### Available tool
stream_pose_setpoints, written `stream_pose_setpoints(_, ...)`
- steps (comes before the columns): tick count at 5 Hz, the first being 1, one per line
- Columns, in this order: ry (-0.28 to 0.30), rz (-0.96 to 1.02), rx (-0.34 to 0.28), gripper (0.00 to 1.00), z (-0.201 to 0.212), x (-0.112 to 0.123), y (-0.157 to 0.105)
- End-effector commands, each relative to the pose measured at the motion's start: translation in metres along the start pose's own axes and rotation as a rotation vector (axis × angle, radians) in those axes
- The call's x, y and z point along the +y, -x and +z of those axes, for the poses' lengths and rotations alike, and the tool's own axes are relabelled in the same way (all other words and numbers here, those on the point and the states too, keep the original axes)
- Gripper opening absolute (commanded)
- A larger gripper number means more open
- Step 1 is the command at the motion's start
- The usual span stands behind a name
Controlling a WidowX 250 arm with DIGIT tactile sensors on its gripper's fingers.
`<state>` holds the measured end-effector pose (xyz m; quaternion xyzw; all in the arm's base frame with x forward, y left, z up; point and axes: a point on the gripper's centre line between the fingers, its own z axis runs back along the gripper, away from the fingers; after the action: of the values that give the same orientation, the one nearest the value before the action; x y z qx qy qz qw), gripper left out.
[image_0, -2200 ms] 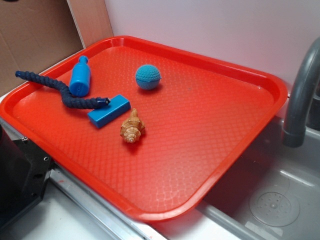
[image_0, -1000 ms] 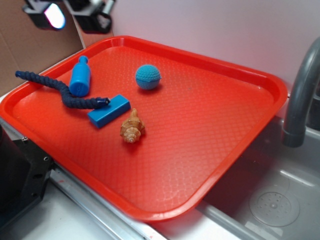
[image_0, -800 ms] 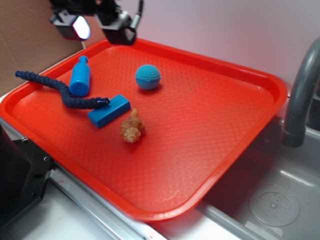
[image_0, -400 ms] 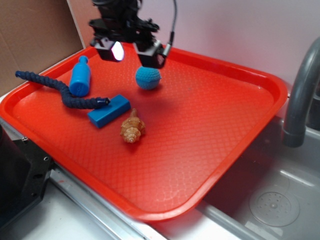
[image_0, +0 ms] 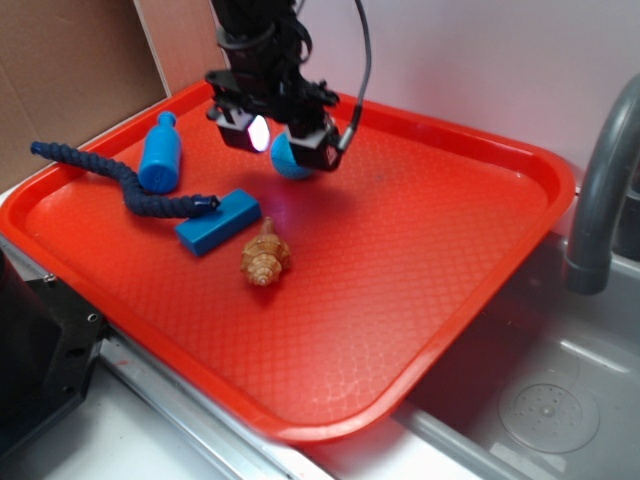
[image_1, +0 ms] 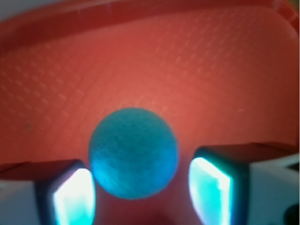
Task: Grab the blue ball.
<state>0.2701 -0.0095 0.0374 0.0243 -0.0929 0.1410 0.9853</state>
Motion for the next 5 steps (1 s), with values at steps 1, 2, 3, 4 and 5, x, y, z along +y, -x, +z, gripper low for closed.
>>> stream_pose_setpoints(1,-0.032,0.034,-0.035,0.0,-0.008,0.005,-0.028)
stream_pose_setpoints(2,-0.043,0.068,-0.031,0.0,-0.012,0.012,-0.034)
stream_pose_setpoints(3,-0.048,0.05,0.003,0.0,-0.013,0.014,-0.04)
stream_pose_setpoints(4,-0.027,-0.005,0.024,0.0,0.0,0.012,-0.04)
stream_pose_setpoints(5,0.014,-0.135,0.083,0.0,0.04,0.006,-0.038)
